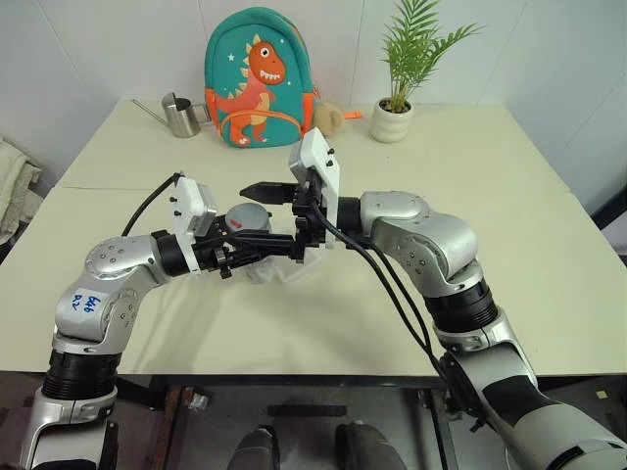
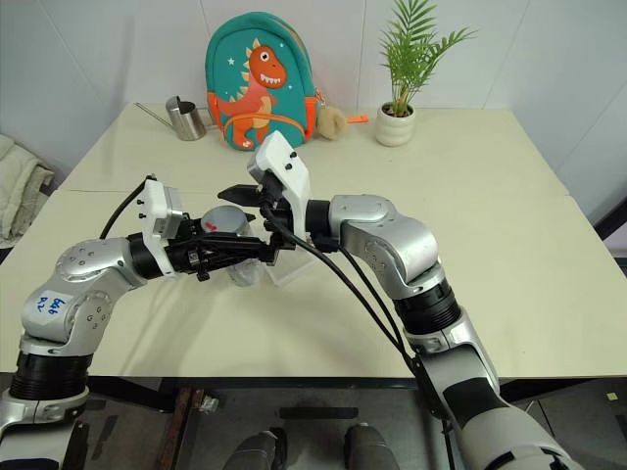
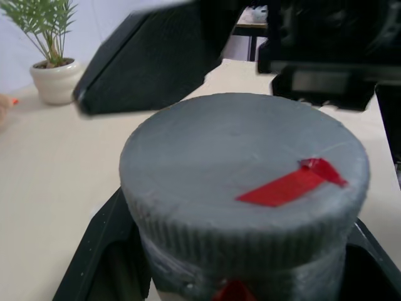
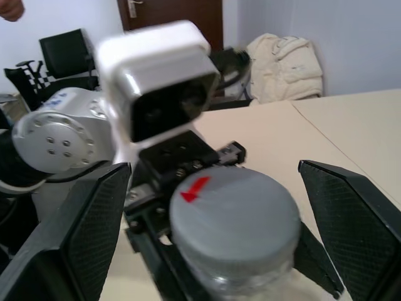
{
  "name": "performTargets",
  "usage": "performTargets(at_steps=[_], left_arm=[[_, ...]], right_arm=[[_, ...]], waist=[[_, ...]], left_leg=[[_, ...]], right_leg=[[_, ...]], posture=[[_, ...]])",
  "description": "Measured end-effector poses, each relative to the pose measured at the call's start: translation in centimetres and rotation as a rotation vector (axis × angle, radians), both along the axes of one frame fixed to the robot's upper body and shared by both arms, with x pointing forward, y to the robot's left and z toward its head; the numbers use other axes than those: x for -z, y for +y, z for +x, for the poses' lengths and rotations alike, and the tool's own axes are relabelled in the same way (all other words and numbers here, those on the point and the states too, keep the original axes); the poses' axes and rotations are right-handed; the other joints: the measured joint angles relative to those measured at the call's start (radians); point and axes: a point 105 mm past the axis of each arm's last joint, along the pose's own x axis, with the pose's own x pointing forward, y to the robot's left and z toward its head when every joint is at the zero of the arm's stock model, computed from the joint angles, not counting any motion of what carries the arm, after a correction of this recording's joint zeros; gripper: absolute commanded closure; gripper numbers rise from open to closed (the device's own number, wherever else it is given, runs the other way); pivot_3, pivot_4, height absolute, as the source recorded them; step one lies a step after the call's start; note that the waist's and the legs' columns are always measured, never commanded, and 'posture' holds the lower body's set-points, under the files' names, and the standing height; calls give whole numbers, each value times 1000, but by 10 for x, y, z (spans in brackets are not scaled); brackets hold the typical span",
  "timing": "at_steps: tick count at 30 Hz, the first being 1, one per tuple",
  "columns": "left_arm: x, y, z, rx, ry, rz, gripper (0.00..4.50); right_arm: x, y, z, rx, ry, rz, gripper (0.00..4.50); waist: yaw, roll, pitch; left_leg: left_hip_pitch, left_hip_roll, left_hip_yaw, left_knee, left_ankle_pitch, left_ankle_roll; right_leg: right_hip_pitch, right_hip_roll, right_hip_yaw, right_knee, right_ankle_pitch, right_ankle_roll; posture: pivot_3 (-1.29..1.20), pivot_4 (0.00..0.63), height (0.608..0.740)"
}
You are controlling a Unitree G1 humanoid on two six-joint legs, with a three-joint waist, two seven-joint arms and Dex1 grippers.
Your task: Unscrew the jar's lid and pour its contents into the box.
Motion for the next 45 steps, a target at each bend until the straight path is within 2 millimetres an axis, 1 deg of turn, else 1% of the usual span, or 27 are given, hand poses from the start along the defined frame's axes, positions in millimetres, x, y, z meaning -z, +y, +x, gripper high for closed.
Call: performTargets(at_steps=[8,11,15,16,23,28,32,36,39,41,42,44,45], left_arm=[[-1,-1,-2,11,-7,3,2138],[-1,-1,-2,12,-7,3,2138],[-1,-1,-1,6,-10,1,2138],[-2,-1,-1,6,-11,1,2138],[-3,-2,-3,23,-25,4,2138],[-3,-17,-20,204,-72,55,2138],[-9,-24,-28,308,-107,80,2138],[-8,-27,-33,358,-109,102,2138],[-8,-27,-33,355,-109,104,2138],[-7,-26,-33,350,-104,102,2138],[-6,-26,-32,345,-100,102,2138],[2,-21,-30,314,-64,105,2138],[4,-20,-29,306,-51,104,2138]], right_arm=[[4,0,5,22,6,-8,0],[5,-1,8,32,2,-4,585],[6,-1,6,7,2,-3,1935],[5,-1,6,6,2,-2,1959],[5,-2,4,-26,5,11,1959],[6,-19,-11,-224,-53,-6,1959],[-2,-24,-18,-363,-87,-40,1959],[-1,-25,-20,-443,-107,-60,1959],[-1,-26,-18,-451,-110,-63,1959],[0,-26,-18,-448,-103,-70,1221],[-1,-26,-18,-450,-99,-70,983],[-4,-26,-19,-449,-86,-64,280],[-5,-26,-18,-444,-78,-60,53]], waist=[[-1,0,0],[-2,0,0],[-5,0,0],[-6,0,0],[-11,0,0],[-10,0,0],[-16,0,0],[-15,0,0],[-14,0,0],[-13,0,0],[-14,0,0],[-15,0,0],[-14,0,0]], left_leg=[[0,0,0,-1,0,0],[0,0,0,-1,0,0],[0,0,0,-1,0,0],[0,0,0,-1,0,0],[0,0,0,-1,0,0],[0,-1,1,0,0,0],[5,0,2,0,0,0],[5,1,2,0,0,0],[5,1,2,0,0,0],[5,0,2,0,0,0],[5,0,2,0,0,0],[5,1,1,0,0,0],[4,1,0,0,0,0]], right_leg=[[0,0,0,-1,0,0],[0,0,0,0,0,0],[0,0,0,0,0,0],[0,0,0,0,0,0],[0,0,0,0,0,0],[1,1,-3,-1,0,1],[4,2,-2,-1,1,1],[4,3,-2,-1,1,1],[4,1,-2,-1,1,1],[4,1,-2,-1,1,1],[4,1,-2,-1,1,1],[4,1,-1,-1,1,1],[4,1,0,-1,1,1]], posture=[[0,150,740],[0,150,740],[0,150,740],[0,150,740],[0,150,740],[0,150,740],[0,150,740],[0,150,740],[0,150,740],[0,150,740],[0,150,740],[0,150,740],[0,150,740]])
